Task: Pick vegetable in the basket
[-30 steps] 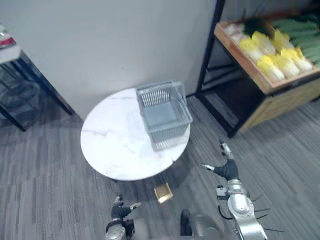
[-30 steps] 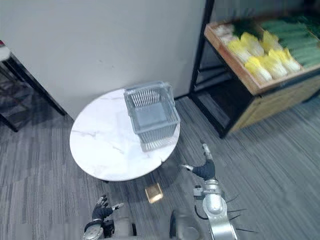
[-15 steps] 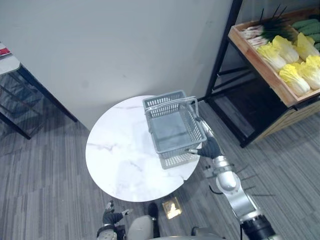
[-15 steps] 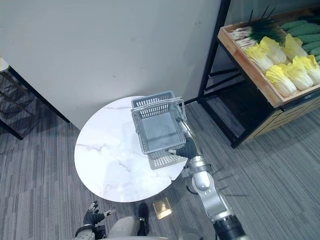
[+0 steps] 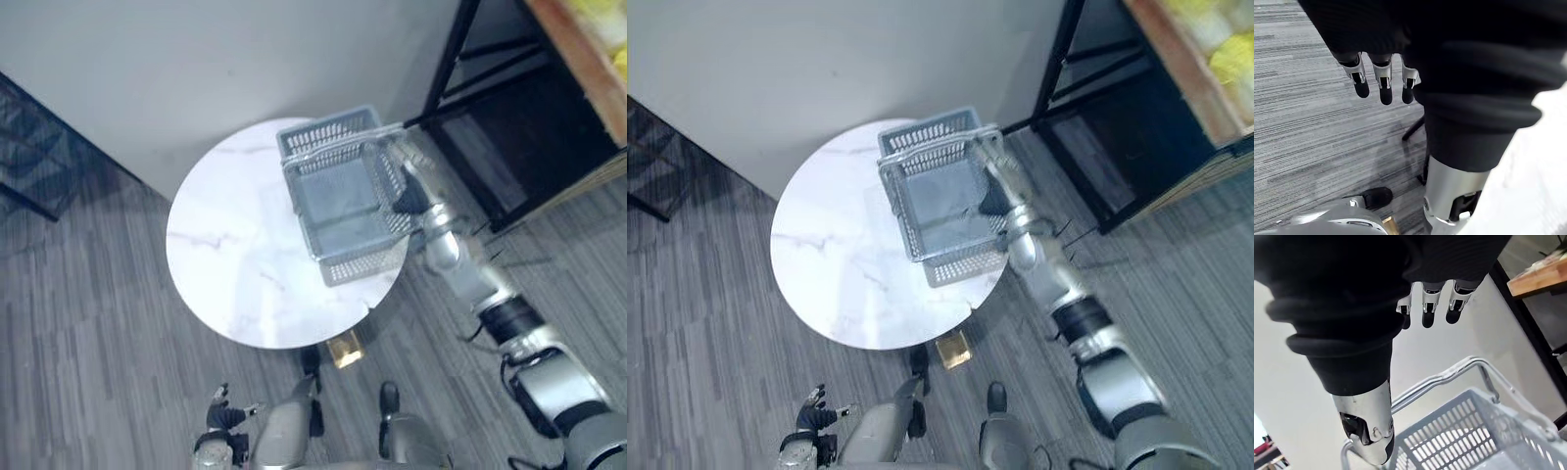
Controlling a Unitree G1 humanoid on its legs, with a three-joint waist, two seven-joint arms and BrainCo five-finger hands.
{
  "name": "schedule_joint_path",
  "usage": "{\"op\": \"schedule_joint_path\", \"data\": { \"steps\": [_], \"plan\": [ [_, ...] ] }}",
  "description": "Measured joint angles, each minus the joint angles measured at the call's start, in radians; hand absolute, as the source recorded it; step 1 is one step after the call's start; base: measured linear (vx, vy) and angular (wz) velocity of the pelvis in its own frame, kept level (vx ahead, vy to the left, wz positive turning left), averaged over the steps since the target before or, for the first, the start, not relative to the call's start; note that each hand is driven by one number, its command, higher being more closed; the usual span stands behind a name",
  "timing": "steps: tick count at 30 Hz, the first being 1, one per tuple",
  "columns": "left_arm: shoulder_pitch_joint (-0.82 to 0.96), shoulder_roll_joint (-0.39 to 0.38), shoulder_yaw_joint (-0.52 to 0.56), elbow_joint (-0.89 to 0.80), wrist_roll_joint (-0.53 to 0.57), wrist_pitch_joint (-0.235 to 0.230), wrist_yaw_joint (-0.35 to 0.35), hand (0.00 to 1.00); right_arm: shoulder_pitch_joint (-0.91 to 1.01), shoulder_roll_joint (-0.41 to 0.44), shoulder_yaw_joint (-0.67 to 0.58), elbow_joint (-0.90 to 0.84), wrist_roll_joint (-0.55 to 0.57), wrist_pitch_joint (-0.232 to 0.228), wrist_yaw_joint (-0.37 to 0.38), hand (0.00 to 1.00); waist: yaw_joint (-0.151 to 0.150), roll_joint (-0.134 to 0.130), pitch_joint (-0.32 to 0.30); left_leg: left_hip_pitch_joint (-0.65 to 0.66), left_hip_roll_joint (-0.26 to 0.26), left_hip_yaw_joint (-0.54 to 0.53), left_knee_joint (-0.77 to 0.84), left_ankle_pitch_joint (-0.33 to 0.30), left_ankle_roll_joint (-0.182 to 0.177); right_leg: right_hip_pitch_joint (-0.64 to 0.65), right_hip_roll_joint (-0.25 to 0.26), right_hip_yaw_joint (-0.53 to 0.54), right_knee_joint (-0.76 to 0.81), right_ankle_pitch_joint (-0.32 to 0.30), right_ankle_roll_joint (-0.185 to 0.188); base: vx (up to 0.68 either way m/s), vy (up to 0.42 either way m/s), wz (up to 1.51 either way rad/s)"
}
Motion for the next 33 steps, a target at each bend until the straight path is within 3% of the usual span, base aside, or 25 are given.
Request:
{"op": "schedule_joint_path", "data": {
  "steps": [6,11,15,16,21,26,33],
  "plan": [
    [-0.002,-0.001,0.0,0.0,-0.023,-0.016,0.0,0.0,-0.174,-0.04,0.023,0.132,0.001,0.024,-0.014,0.0,0.027,0.035,0.032,-0.033,-0.006,-0.043,0.0,0.012,-0.011,-0.017,0.002,-0.026,-0.002,0.0,-0.001,0.01,-0.016,0.15],
    [-0.01,-0.001,-0.001,0.0,-0.039,-0.017,-0.001,0.0,-0.252,-0.05,0.076,0.251,0.002,0.024,-0.008,0.0,0.05,0.047,0.038,-0.073,-0.006,-0.068,0.0,0.026,-0.016,-0.049,0.008,-0.037,0.0,0.0,-0.002,0.0,-0.017,0.09],
    [-0.031,0.0,-0.006,0.0,-0.048,-0.032,-0.002,0.0,-0.299,-0.061,0.135,0.347,0.002,0.027,0.036,0.0,0.069,0.067,0.054,-0.086,-0.007,-0.112,0.0,0.037,-0.031,-0.05,0.013,-0.06,0.001,-0.001,-0.004,-0.01,-0.024,0.17],
    [-0.036,0.0,-0.006,-0.001,-0.049,-0.034,-0.002,0.0,-0.305,-0.063,0.154,0.367,0.002,0.026,0.049,1.0,0.076,0.07,0.056,-0.088,-0.006,-0.12,0.0,0.04,-0.035,-0.051,0.014,-0.065,0.002,-0.002,-0.006,-0.02,-0.007,0.1],
    [-0.04,0.004,-0.007,-0.004,-0.049,-0.036,-0.005,0.0,-0.339,-0.073,0.155,0.384,0.004,0.026,0.07,1.0,0.084,0.072,0.057,-0.116,0.001,-0.165,0.0,0.054,-0.047,-0.081,0.02,-0.085,0.038,-0.015,-0.026,-0.03,-0.023,0.16],
    [-0.04,0.005,-0.007,-0.006,-0.05,-0.036,-0.024,0.0,-0.321,-0.084,0.147,0.381,0.084,0.02,0.079,1.0,0.09,0.072,0.057,-0.116,0.008,-0.185,0.0,0.061,-0.055,-0.094,0.024,-0.094,0.078,-0.034,-0.038,-0.03,-0.03,0.08],
    [-0.04,0.006,-0.008,0.0,-0.046,-0.03,-0.024,0.0,-0.172,-0.105,0.082,0.289,0.121,0.008,0.081,1.0,0.084,0.072,0.057,-0.096,0.011,-0.179,-0.001,0.064,-0.056,-0.099,0.024,-0.08,0.118,-0.047,-0.035,-0.03,-0.032,-0.03]
  ]
}}
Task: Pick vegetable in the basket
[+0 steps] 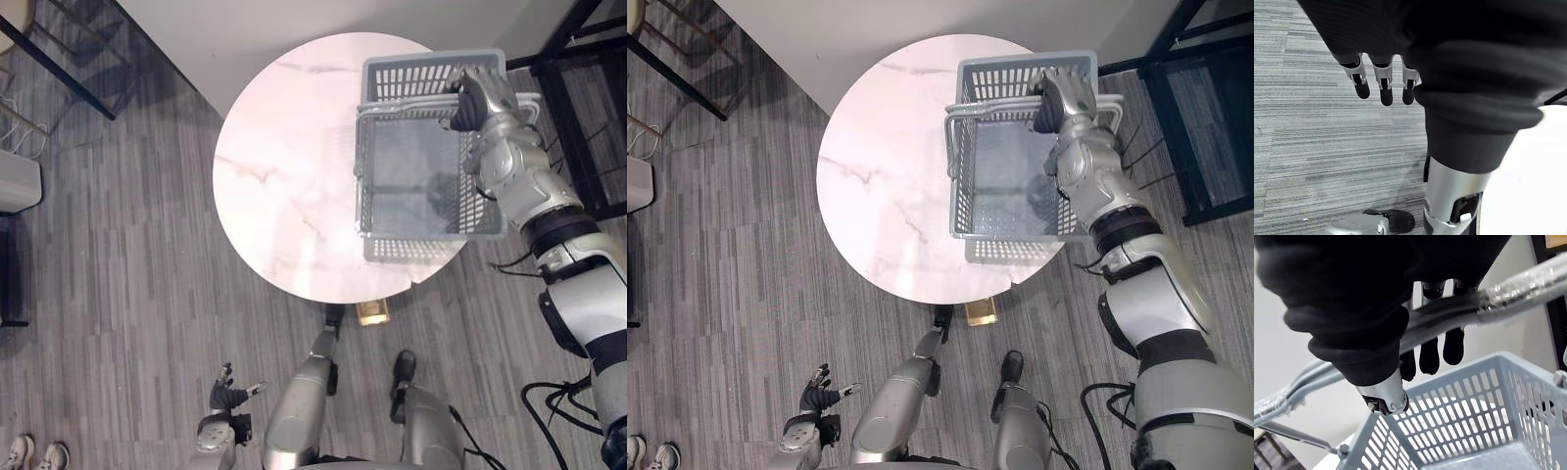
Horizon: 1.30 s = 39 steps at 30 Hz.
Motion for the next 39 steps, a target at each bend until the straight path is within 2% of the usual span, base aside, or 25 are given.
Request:
{"op": "schedule_joint_path", "data": {
  "steps": [5,8,11,13,14,16,19,21,23,28,31,34,35,36,38,39],
  "plan": [
    [-0.002,-0.001,0.0,0.002,0.003,0.019,-0.001,0.0,0.216,-0.005,-0.168,-0.196,0.043,0.001,0.005,1.0,-0.018,-0.001,0.0,0.027,0.003,0.021,-0.001,0.0,0.0,0.015,-0.002,0.022,0.004,0.0,0.001,-0.03,-0.016,-0.12],
    [0.0,-0.001,0.002,0.017,0.017,0.031,-0.002,0.0,0.387,0.047,-0.29,-0.327,0.104,0.014,0.012,1.0,-0.051,-0.005,-0.002,0.053,0.005,0.026,-0.002,-0.002,0.0,0.038,-0.003,0.029,-0.004,0.002,0.003,-0.03,-0.027,-0.07],
    [0.004,-0.011,0.012,0.023,0.033,0.052,-0.005,0.0,0.611,0.137,-0.397,-0.526,0.161,0.018,0.015,1.0,-0.091,-0.011,-0.006,0.086,0.007,0.046,-0.002,-0.007,-0.001,0.076,-0.002,0.045,-0.029,0.012,0.018,-0.02,-0.019,-0.18],
    [0.017,-0.011,0.036,0.024,0.047,0.065,-0.019,0.0,0.761,0.2,-0.413,-0.655,0.179,0.018,0.017,1.0,-0.116,-0.04,-0.024,0.116,0.006,0.068,-0.002,-0.019,-0.009,0.095,-0.003,0.078,-0.04,0.017,0.026,0.0,-0.009,-0.36],
    [0.018,-0.011,0.045,0.027,0.051,0.067,-0.021,0.0,0.8,0.21,-0.415,-0.687,0.183,0.018,0.017,1.0,-0.118,-0.05,-0.032,0.125,0.008,0.08,-0.002,-0.024,-0.003,0.099,-0.003,0.088,-0.044,0.018,0.028,0.0,-0.01,-0.46],
    [0.027,-0.009,0.055,0.028,0.071,0.077,-0.021,0.0,0.953,0.259,-0.437,-0.79,0.198,0.015,0.022,1.0,-0.125,-0.085,-0.079,0.154,0.014,0.115,-0.002,-0.046,0.002,0.119,-0.003,0.126,-0.064,0.023,0.035,0.01,-0.013,-0.43],
    [0.05,-0.004,0.071,0.027,0.081,0.084,-0.024,0.0,1.07,0.3,-0.451,-0.855,0.204,-0.006,0.044,1.0,-0.158,-0.127,-0.125,0.192,0.016,0.17,-0.002,-0.069,0.008,0.14,-0.004,0.182,-0.1,0.042,0.041,0.01,0.014,-0.54],
    [0.056,-0.004,0.079,0.026,0.082,0.084,-0.025,0.0,1.133,0.313,-0.472,-0.879,0.216,-0.022,0.065,1.0,-0.169,-0.135,-0.149,0.208,0.017,0.205,-0.002,-0.08,0.011,0.146,-0.002,0.219,-0.117,0.055,0.048,0.02,0.015,-0.55],
    [0.061,-0.005,0.078,0.023,0.099,0.085,-0.041,0.0,1.192,0.331,-0.505,-0.899,0.229,-0.025,0.081,1.0,-0.178,-0.135,-0.157,0.235,0.015,0.238,-0.002,-0.091,0.018,0.162,-0.007,0.246,-0.127,0.063,0.055,0.01,0.011,-0.5],
    [0.077,-0.004,0.064,-0.012,0.119,0.084,-0.044,0.0,1.3,0.396,-0.617,-0.911,0.263,-0.025,0.088,1.0,-0.228,-0.133,-0.185,0.263,0.015,0.308,-0.003,-0.119,0.016,0.159,-0.01,0.317,-0.139,0.075,0.07,-0.01,0.008,-0.38],
    [0.108,-0.002,0.049,-0.073,0.119,0.084,-0.044,0.0,1.31,0.417,-0.65,-0.911,0.308,-0.025,0.089,1.0,-0.228,-0.134,-0.187,0.275,0.02,0.384,-0.002,-0.13,0.015,0.134,-0.003,0.39,-0.147,0.099,0.07,-0.02,0.007,-0.9],
    [0.113,0.0,0.046,-0.131,0.117,0.081,-0.043,0.0,1.294,0.417,-0.656,-0.91,0.362,-0.025,0.089,1.0,-0.225,-0.141,-0.186,0.273,0.033,0.497,-0.001,-0.131,0.019,0.098,0.01,0.499,-0.187,0.163,0.086,-0.03,0.004,-0.99],
    [0.11,0.001,0.046,-0.142,0.117,0.079,-0.043,0.0,1.29,0.42,-0.657,-0.91,0.363,-0.025,0.085,1.0,-0.23,-0.144,-0.186,0.267,0.035,0.513,0.0,-0.132,0.021,0.087,0.01,0.502,-0.191,0.175,0.097,-0.05,-0.01,-0.72],
    [0.1,0.004,0.047,-0.154,0.117,0.078,-0.043,0.0,1.292,0.428,-0.662,-0.909,0.364,-0.025,0.083,1.0,-0.233,-0.149,-0.185,0.247,0.042,0.517,0.027,-0.141,0.03,0.066,0.01,0.489,-0.175,0.186,0.092,-0.08,-0.04,-0.28],
    [0.072,0.006,0.048,-0.161,0.117,0.078,-0.043,0.0,1.294,0.441,-0.665,-0.907,0.363,-0.025,0.083,1.0,-0.241,-0.152,-0.182,0.179,0.075,0.509,0.142,-0.187,0.051,0.026,0.029,0.428,-0.126,0.207,0.094,-0.1,-0.051,-0.01],
    [0.062,0.006,0.057,-0.158,0.117,0.077,-0.043,0.0,1.294,0.455,-0.668,-0.904,0.363,-0.025,0.081,1.0,-0.237,-0.145,-0.178,0.146,0.114,0.498,0.184,-0.215,0.074,0.015,0.03,0.422,-0.068,0.171,0.081,-0.07,-0.041,0.37]
  ]
}}
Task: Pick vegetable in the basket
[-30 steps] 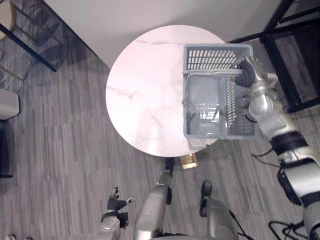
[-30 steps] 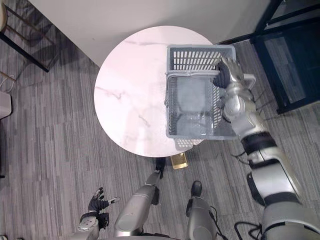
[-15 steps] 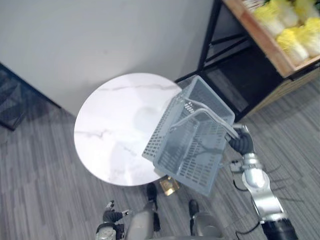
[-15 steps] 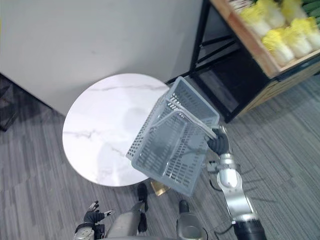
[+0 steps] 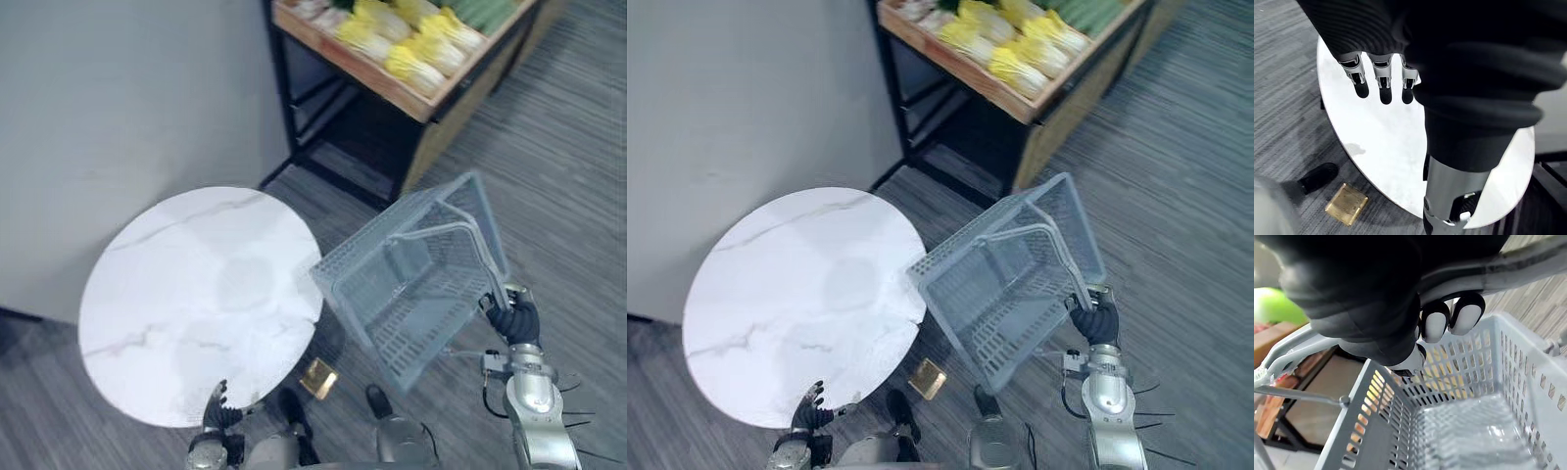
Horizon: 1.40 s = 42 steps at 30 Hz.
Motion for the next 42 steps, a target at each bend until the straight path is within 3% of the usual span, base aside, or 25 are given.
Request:
{"op": "schedule_joint_path", "data": {
  "steps": [1,3,4,5,6,8,9,10,11,12,13,15,16,18,20,21,23,29,34,35,37,38,39,40,42],
  "plan": [
    [-0.003,0.005,0.01,-0.004,0.001,-0.002,0.0,0.0,0.008,0.012,0.001,0.01,-0.002,0.0,-0.002,1.0,-0.003,-0.007,0.003,-0.007,0.001,-0.027,0.038,-0.008,0.005,-0.056,-0.006,-0.056,0.305,-0.128,-0.049,-0.04,-0.044,0.54],
    [0.009,0.006,0.021,-0.003,0.001,0.001,0.002,0.0,0.012,0.014,0.001,0.037,-0.002,0.0,-0.003,1.0,-0.008,-0.015,-0.001,-0.01,-0.011,-0.063,0.061,-0.008,0.007,-0.046,-0.051,-0.092,0.521,-0.187,-0.02,-0.06,-0.09,0.65],
    [0.027,0.007,0.025,-0.007,0.001,0.001,0.003,0.0,0.014,0.014,0.001,0.055,-0.003,0.0,-0.01,1.0,0.013,-0.017,-0.005,-0.041,-0.01,-0.079,0.093,-0.006,0.008,-0.013,-0.076,-0.092,0.569,-0.2,-0.012,-0.11,-0.137,0.49],
    [0.034,0.006,0.025,-0.009,0.001,0.001,0.004,0.0,0.017,0.014,0.001,0.055,-0.006,0.001,-0.015,1.0,0.018,-0.02,-0.006,-0.066,-0.01,-0.09,0.11,-0.002,0.006,0.004,-0.085,-0.09,0.543,-0.193,-0.009,-0.16,-0.214,0.42],
    [0.043,0.007,0.036,-0.012,0.0,0.002,0.008,0.0,0.008,0.011,0.002,0.055,-0.011,0.001,-0.018,1.0,0.03,-0.01,-0.009,-0.126,0.003,-0.113,0.127,0.027,-0.002,0.024,-0.078,-0.101,0.432,-0.257,0.022,-0.18,-0.261,0.25],
    [0.059,-0.012,0.037,-0.022,0.0,0.002,0.012,0.0,0.0,0.012,0.003,0.054,-0.01,0.0,-0.019,1.0,0.05,0.012,-0.01,-0.182,0.03,-0.138,0.092,0.107,-0.028,0.049,-0.058,-0.173,0.269,-0.307,0.001,-0.25,-0.277,0.21],
    [0.063,-0.033,0.034,-0.021,0.0,0.006,0.018,0.0,0.004,0.007,-0.002,0.054,-0.01,0.001,-0.022,1.0,0.054,0.046,0.009,-0.19,0.059,-0.182,0.048,0.155,-0.039,0.055,-0.018,-0.225,0.245,-0.306,-0.013,-0.29,-0.253,0.57],
    [0.08,-0.053,0.028,-0.025,-0.002,0.007,0.022,0.0,0.027,0.008,-0.002,0.054,-0.01,0.002,-0.024,1.0,0.055,0.063,0.011,-0.178,0.077,-0.218,-0.012,0.154,-0.047,0.055,0.015,-0.265,0.265,-0.301,-0.027,-0.32,-0.266,0.74],
    [0.085,-0.057,0.02,-0.025,-0.005,0.009,0.023,0.0,0.043,0.011,-0.001,0.054,-0.01,0.003,-0.024,1.0,0.057,0.063,0.011,-0.168,0.076,-0.216,-0.038,0.104,-0.056,0.052,0.02,-0.289,0.266,-0.289,-0.048,-0.26,-0.161,0.92],
    [0.089,-0.061,0.021,-0.04,-0.008,0.009,0.023,0.0,0.057,0.024,-0.007,0.053,-0.009,0.003,-0.026,1.0,0.055,0.018,0.026,-0.176,0.058,-0.207,-0.004,-0.004,-0.08,0.054,-0.017,-0.316,0.244,-0.277,-0.078,-0.31,-0.181,0.67],
    [0.085,-0.062,0.025,-0.05,-0.009,0.007,0.023,0.0,0.049,0.04,-0.015,0.053,-0.009,0.004,-0.026,1.0,0.057,0.012,0.035,-0.183,0.055,-0.204,0.061,-0.006,-0.064,0.052,-0.028,-0.324,0.246,-0.269,-0.091,-0.36,-0.22,0.72],
    [0.112,-0.065,0.033,-0.08,-0.01,0.008,0.024,0.0,0.07,0.061,-0.029,0.033,-0.009,0.005,-0.028,1.0,0.055,-0.001,0.039,-0.159,0.064,-0.2,0.353,-0.044,-0.036,0.044,-0.044,-0.35,0.245,-0.241,-0.119,-0.31,-0.217,0.36],
    [0.13,-0.078,0.035,-0.097,-0.01,0.007,0.024,0.0,0.092,0.07,-0.029,0.005,0.002,0.006,-0.029,1.0,0.06,0.018,0.029,-0.103,0.075,-0.203,0.442,-0.115,-0.052,0.035,-0.03,-0.348,0.244,-0.226,-0.124,-0.17,-0.124,0.07],
    [0.139,-0.09,0.038,-0.103,-0.01,0.007,0.024,0.0,0.098,0.095,-0.028,-0.025,0.019,0.005,-0.029,1.0,0.059,0.027,0.027,-0.03,0.076,-0.205,0.431,-0.204,-0.08,0.012,-0.015,-0.345,0.244,-0.214,-0.119,-0.12,-0.039,-0.03],
    [0.139,-0.109,0.038,-0.112,-0.009,0.007,0.023,0.0,0.097,0.128,-0.033,-0.041,0.035,0.005,-0.034,1.0,0.05,0.03,0.025,0.062,0.07,-0.196,0.285,-0.249,-0.107,-0.005,0.011,-0.349,0.22,-0.199,-0.102,-0.16,-0.006,0.01],
    [0.137,-0.113,0.037,-0.112,-0.009,0.008,0.023,0.0,0.097,0.141,-0.037,-0.041,0.039,0.005,-0.039,1.0,0.049,0.029,0.02,0.091,0.066,-0.188,0.216,-0.249,-0.129,-0.006,0.016,-0.349,0.208,-0.192,-0.093,-0.18,0.004,-0.06],
    [0.136,-0.115,0.033,-0.113,-0.008,0.009,0.023,0.0,0.109,0.168,-0.056,-0.041,0.049,0.005,-0.045,1.0,0.064,0.001,0.013,0.111,0.057,-0.168,0.163,-0.219,-0.142,-0.001,0.015,-0.342,0.172,-0.17,-0.074,-0.12,0.011,-0.14],
    [0.128,-0.112,0.025,-0.132,-0.008,0.009,0.03,0.0,0.136,0.18,-0.075,-0.01,0.083,0.005,-0.066,1.0,0.059,-0.006,0.009,0.137,0.048,-0.119,0.184,-0.228,-0.13,0.012,0.017,-0.29,0.154,-0.129,-0.072,-0.01,0.056,-0.26],
    [0.104,-0.11,0.016,-0.167,-0.008,0.009,0.047,0.0,0.121,0.192,-0.066,0.003,0.117,0.007,-0.064,1.0,0.059,-0.007,0.009,0.198,0.082,0.046,0.246,-0.306,-0.126,-0.032,0.08,-0.141,0.16,-0.089,-0.054,0.0,0.073,-1.12],
    [0.099,-0.108,0.016,-0.173,-0.008,0.009,0.048,0.0,0.107,0.192,-0.062,0.004,0.12,0.007,-0.064,1.0,0.057,-0.008,0.009,0.211,0.092,0.08,0.246,-0.312,-0.13,-0.043,0.08,-0.156,0.155,-0.082,-0.056,-0.04,0.05,-1.43],
    [0.081,-0.091,0.016,-0.189,-0.008,0.009,0.049,0.0,0.083,0.192,-0.048,0.024,0.124,0.007,-0.065,1.0,0.035,-0.009,0.01,0.237,0.098,0.157,0.235,-0.316,-0.126,-0.054,-0.015,-0.374,0.15,-0.096,-0.1,-0.02,0.065,-1.15],
    [0.078,-0.085,0.016,-0.211,-0.008,0.009,0.049,0.0,0.064,0.192,-0.034,0.058,0.129,0.006,-0.064,1.0,0.033,-0.014,0.007,0.267,0.108,0.216,0.222,-0.316,-0.126,-0.052,-0.096,-0.558,0.171,-0.086,-0.123,0.03,0.024,-1.45],
    [0.076,-0.069,0.017,-0.231,-0.01,0.008,0.048,0.0,0.053,0.191,-0.017,0.079,0.13,0.006,-0.06,1.0,0.039,-0.023,0.002,0.293,0.109,0.258,0.223,-0.318,-0.124,-0.052,-0.151,-0.67,0.199,-0.085,-0.124,0.05,-0.04,-1.52],
    [0.076,-0.062,0.019,-0.239,-0.012,0.008,0.048,0.0,0.049,0.191,-0.007,0.085,0.129,0.007,-0.057,1.0,0.04,-0.024,0.002,0.3,0.111,0.268,0.228,-0.319,-0.123,-0.055,-0.154,-0.685,0.208,-0.085,-0.117,0.1,-0.188,-1.48],
    [0.056,-0.051,0.021,-0.247,-0.021,0.008,0.045,0.0,0.052,0.19,0.007,0.086,0.128,0.011,-0.037,1.0,0.033,-0.014,0.003,0.308,0.144,0.269,0.287,-0.319,-0.122,-0.07,-0.111,-0.631,0.222,-0.094,-0.092,0.15,-0.213,-1.18]
  ]
}}
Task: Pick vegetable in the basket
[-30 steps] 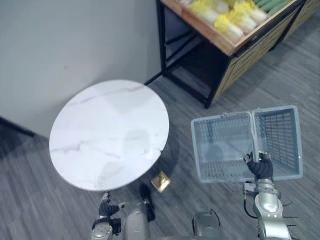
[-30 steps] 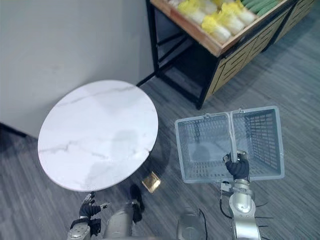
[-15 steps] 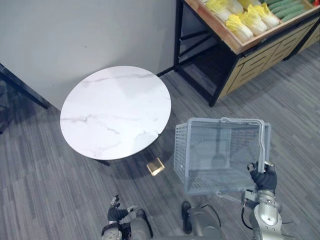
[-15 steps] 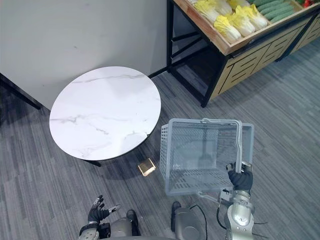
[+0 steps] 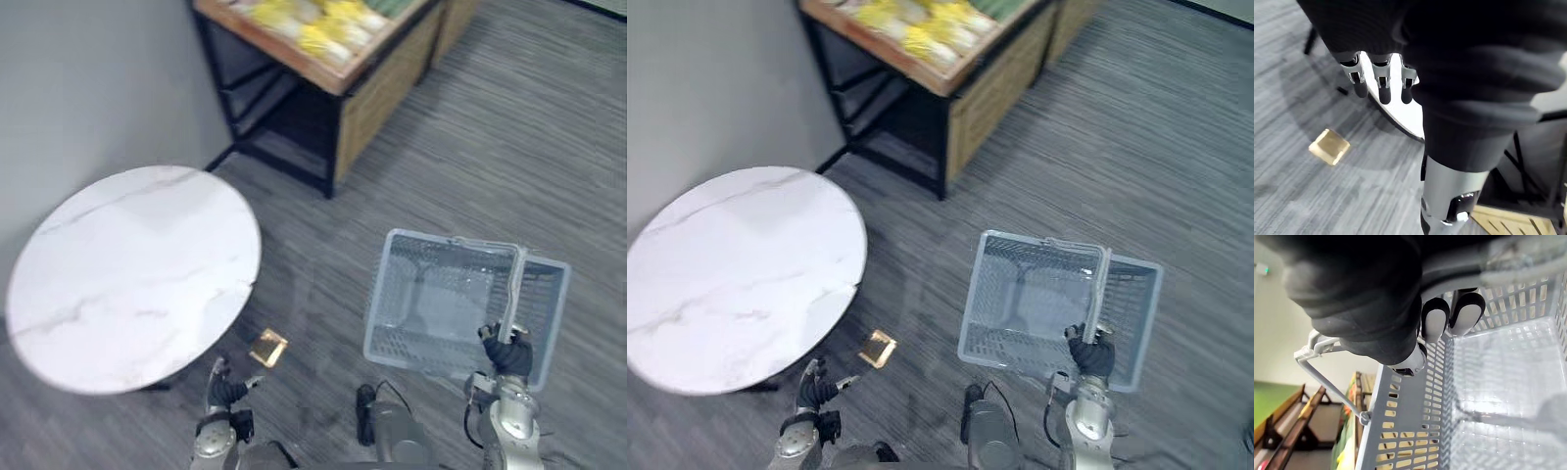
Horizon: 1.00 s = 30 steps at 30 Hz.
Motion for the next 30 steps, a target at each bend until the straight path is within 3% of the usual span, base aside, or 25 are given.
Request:
{"op": "schedule_joint_path", "data": {
  "steps": [1,2,3,4,5,6,7,9,11,13,14,15,16,17,18,19,20,21,22,23,25,27,28,29,30],
  "plan": [
    [-0.006,-0.003,-0.006,-0.002,0.0,0.0,-0.004,0.0,0.0,-0.011,0.005,0.0,-0.001,0.013,0.018,1.0,-0.002,0.014,0.006,-0.009,0.065,-0.022,0.137,0.003,0.027,0.015,0.048,0.042,0.003,-0.015,-0.008,0.15,-0.168,-1.0],
    [-0.005,-0.003,-0.009,-0.004,0.0,0.0,-0.006,0.0,0.001,-0.018,0.01,0.0,-0.001,0.019,0.02,1.0,-0.003,0.02,0.009,-0.021,0.094,-0.045,0.207,0.013,0.072,0.026,0.068,0.057,0.003,-0.023,-0.016,0.21,-0.214,-1.12],
    [-0.004,-0.008,-0.014,-0.008,-0.001,0.0,-0.01,0.0,0.006,-0.025,0.017,0.0,-0.002,0.026,0.02,1.0,-0.002,0.024,0.009,-0.052,0.131,-0.095,0.32,0.057,0.159,0.049,0.093,0.083,0.002,-0.035,-0.023,0.23,-0.212,-0.95],
    [0.003,-0.011,-0.03,-0.017,-0.003,0.0,-0.018,0.0,0.018,-0.037,0.027,-0.001,-0.003,0.026,0.02,1.0,0.003,0.026,0.011,-0.104,0.157,-0.197,0.462,0.172,0.238,0.091,0.11,0.128,-0.005,-0.05,-0.037,0.24,-0.163,-0.96],
    [0.013,-0.015,-0.042,-0.028,-0.011,-0.001,-0.021,0.0,0.019,-0.042,0.033,-0.001,-0.003,0.027,0.019,1.0,0.005,0.027,0.011,-0.127,0.152,-0.256,0.518,0.182,0.196,0.11,0.119,0.15,-0.015,-0.058,-0.041,0.24,-0.078,-1.08],
    [0.015,-0.032,-0.055,-0.039,-0.024,-0.005,-0.022,0.0,0.015,-0.048,0.04,-0.003,-0.004,0.027,0.018,1.0,0.008,0.024,0.012,-0.192,0.098,-0.361,0.583,0.09,0.117,0.129,0.128,0.195,-0.026,-0.074,-0.055,0.26,0.007,-1.05],
    [0.011,-0.041,-0.06,-0.044,-0.033,-0.006,-0.022,0.0,0.006,-0.056,0.039,-0.003,-0.003,0.027,0.016,1.0,0.012,0.031,0.008,-0.257,0.022,-0.435,0.577,0.024,0.104,0.148,0.127,0.237,-0.04,-0.08,-0.063,0.26,0.003,-1.04],
    [0.017,-0.042,-0.061,-0.062,-0.042,-0.006,-0.021,0.0,-0.001,-0.055,0.041,-0.004,-0.003,0.027,0.014,1.0,0.04,0.023,0.013,-0.331,-0.063,-0.477,0.494,-0.033,0.102,0.183,0.127,0.304,-0.064,-0.09,-0.056,0.28,0.045,-0.97],
    [0.046,-0.044,-0.064,-0.097,-0.048,-0.006,-0.02,0.0,-0.001,-0.055,0.046,-0.004,-0.003,0.028,0.01,1.0,0.052,0.022,0.013,-0.397,-0.118,-0.504,0.36,-0.034,0.093,0.233,0.125,0.346,-0.09,-0.113,-0.045,0.35,0.125,-0.78],
    [0.076,-0.05,-0.066,-0.125,-0.047,-0.007,-0.016,0.0,-0.009,-0.076,0.051,0.006,-0.004,0.028,-0.01,1.0,0.08,0.038,0.004,-0.457,-0.19,-0.598,0.142,0.007,0.034,0.265,0.127,0.413,-0.098,-0.157,-0.005,0.43,0.252,-0.88],
    [0.084,-0.051,-0.066,-0.126,-0.047,-0.006,-0.015,0.0,-0.011,-0.084,0.056,0.008,-0.003,0.029,-0.011,1.0,0.091,0.044,-0.001,-0.463,-0.192,-0.612,0.098,0.014,0.029,0.268,0.129,0.434,-0.091,-0.176,0.007,0.45,0.298,-1.08],
    [0.105,-0.05,-0.065,-0.126,-0.047,-0.004,-0.013,0.0,-0.016,-0.092,0.062,0.018,-0.003,0.029,-0.012,1.0,0.102,0.044,-0.012,-0.459,-0.212,-0.612,0.134,0.068,0.07,0.281,0.124,0.481,-0.073,-0.217,0.021,0.55,0.339,-0.94],
    [0.127,-0.042,-0.065,-0.128,-0.047,-0.003,-0.013,0.0,-0.012,-0.083,0.077,0.038,-0.004,0.029,-0.012,1.0,0.102,0.014,-0.041,-0.445,-0.241,-0.588,0.157,0.041,0.112,0.298,0.088,0.496,-0.059,-0.247,0.029,0.57,0.317,-0.72],
    [0.135,-0.039,-0.065,-0.129,-0.048,-0.003,-0.013,0.0,-0.01,-0.078,0.078,0.047,-0.005,0.029,-0.011,1.0,0.091,-0.006,-0.054,-0.44,-0.257,-0.572,0.159,0.023,0.125,0.291,0.071,0.497,-0.026,-0.253,0.043,0.59,0.267,-0.29],
    [0.127,-0.04,-0.066,-0.14,-0.048,-0.001,-0.014,0.0,-0.017,-0.069,0.079,0.058,-0.01,0.029,-0.01,1.0,0.089,-0.018,-0.057,-0.426,-0.272,-0.558,0.175,-0.005,0.147,0.239,0.052,0.483,0.102,-0.237,0.079,0.57,0.241,-0.19],
    [0.118,-0.038,-0.07,-0.152,-0.048,-0.001,-0.017,0.0,-0.028,-0.057,0.083,0.08,-0.019,0.037,-0.007,1.0,0.089,-0.03,-0.053,-0.381,-0.292,-0.544,0.166,-0.028,0.163,0.16,0.035,0.482,0.314,-0.179,0.174,0.55,0.25,-0.2],
    [0.114,-0.037,-0.071,-0.153,-0.048,0.0,-0.017,0.0,-0.032,-0.05,0.085,0.09,-0.022,0.043,-0.004,1.0,0.087,-0.033,-0.05,-0.345,-0.301,-0.543,0.15,-0.041,0.17,0.118,0.028,0.48,0.421,-0.135,0.2,0.53,0.234,-0.18],
    [0.109,-0.038,-0.076,-0.154,-0.048,0.001,-0.016,0.0,-0.032,-0.045,0.094,0.108,-0.032,0.056,-0.003,1.0,0.086,-0.031,-0.045,-0.263,-0.319,-0.54,0.119,-0.055,0.185,0.066,0.006,0.457,0.588,-0.14,0.153,0.63,0.198,-0.17],
    [0.107,-0.041,-0.077,-0.154,-0.048,0.001,-0.013,0.0,-0.031,-0.046,0.104,0.117,-0.037,0.067,0.0,1.0,0.085,-0.015,-0.038,-0.181,-0.32,-0.541,0.073,-0.057,0.189,0.03,-0.007,0.395,0.648,-0.17,0.091,0.52,0.151,-0.21],
    [0.101,-0.041,-0.077,-0.154,-0.048,0.001,-0.011,0.0,-0.031,-0.045,0.107,0.117,-0.044,0.068,0.003,1.0,0.087,-0.003,-0.036,-0.142,-0.317,-0.543,0.048,-0.057,0.189,0.011,-0.009,0.354,0.644,-0.183,0.068,0.51,0.109,-0.25],
    [0.081,-0.031,-0.078,-0.152,-0.048,0.0,-0.002,0.0,-0.035,-0.047,0.127,0.109,-0.054,0.063,0.023,1.0,0.083,0.018,-0.039,-0.036,-0.309,-0.568,-0.067,-0.057,0.19,-0.08,0.011,0.254,0.524,-0.209,0.031,0.61,0.05,-0.13],
    [0.043,-0.017,-0.078,-0.129,-0.048,-0.001,-0.001,0.0,-0.047,-0.049,0.127,0.105,-0.055,0.057,0.029,1.0,0.059,0.023,-0.036,-0.008,-0.304,-0.607,-0.1,-0.058,0.188,-0.153,0.045,0.244,0.315,-0.197,0.037,0.52,-0.032,0.53],
    [0.01,-0.018,-0.079,-0.106,-0.047,-0.001,-0.001,0.0,-0.054,-0.059,0.118,0.105,-0.055,0.057,0.031,1.0,0.03,0.029,-0.033,0.002,-0.297,-0.642,-0.095,-0.072,0.163,-0.175,0.064,0.271,0.158,-0.144,0.05,0.43,-0.08,0.88],
    [-0.001,-0.018,-0.078,-0.101,-0.045,-0.001,0.0,0.0,-0.05,-0.064,0.116,0.105,-0.056,0.057,0.03,1.0,0.024,0.029,-0.033,0.014,-0.294,-0.649,-0.087,-0.085,0.139,-0.168,0.076,0.286,0.067,-0.08,0.049,0.68,-0.147,1.0],
    [-0.008,-0.032,-0.082,-0.08,-0.044,-0.004,0.0,0.0,-0.044,-0.075,0.119,0.113,-0.058,0.058,0.029,1.0,0.025,0.041,-0.029,0.049,-0.273,-0.677,-0.054,-0.119,0.09,-0.153,0.087,0.307,0.058,0.093,0.024,0.6,-0.127,0.6]
  ]
}}
